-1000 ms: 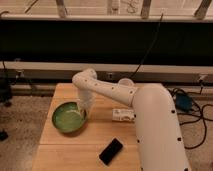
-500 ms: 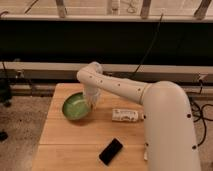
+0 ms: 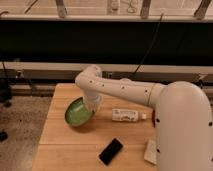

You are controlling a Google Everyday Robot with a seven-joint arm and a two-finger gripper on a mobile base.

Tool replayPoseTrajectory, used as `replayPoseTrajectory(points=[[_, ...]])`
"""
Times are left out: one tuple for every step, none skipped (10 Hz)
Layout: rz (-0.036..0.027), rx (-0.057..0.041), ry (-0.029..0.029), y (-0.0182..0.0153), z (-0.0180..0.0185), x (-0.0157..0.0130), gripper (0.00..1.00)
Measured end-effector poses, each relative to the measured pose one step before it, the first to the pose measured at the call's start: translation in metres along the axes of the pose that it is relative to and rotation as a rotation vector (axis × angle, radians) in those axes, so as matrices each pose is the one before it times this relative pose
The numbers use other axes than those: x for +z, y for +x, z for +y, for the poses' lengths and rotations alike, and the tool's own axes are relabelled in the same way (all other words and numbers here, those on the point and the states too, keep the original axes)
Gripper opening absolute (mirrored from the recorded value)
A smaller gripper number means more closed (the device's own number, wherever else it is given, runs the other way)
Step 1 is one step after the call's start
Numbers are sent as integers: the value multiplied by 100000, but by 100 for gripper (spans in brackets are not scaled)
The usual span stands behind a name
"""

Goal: Drag the ceramic bowl in a circle

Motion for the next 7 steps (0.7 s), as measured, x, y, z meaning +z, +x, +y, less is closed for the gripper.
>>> replayPoseTrajectory(points=[[-630, 843, -513, -903, 481, -104, 1], [-1125, 898, -544, -1296, 712, 31, 1], [-859, 263, -196, -961, 363, 34, 1], [-1074, -47, 157, -945, 249, 78, 1], [-1096, -1353, 308, -1275, 58, -63, 1], [-492, -1617, -28, -598, -318, 4, 1], [-1007, -3540, -262, -426, -745, -4, 1]])
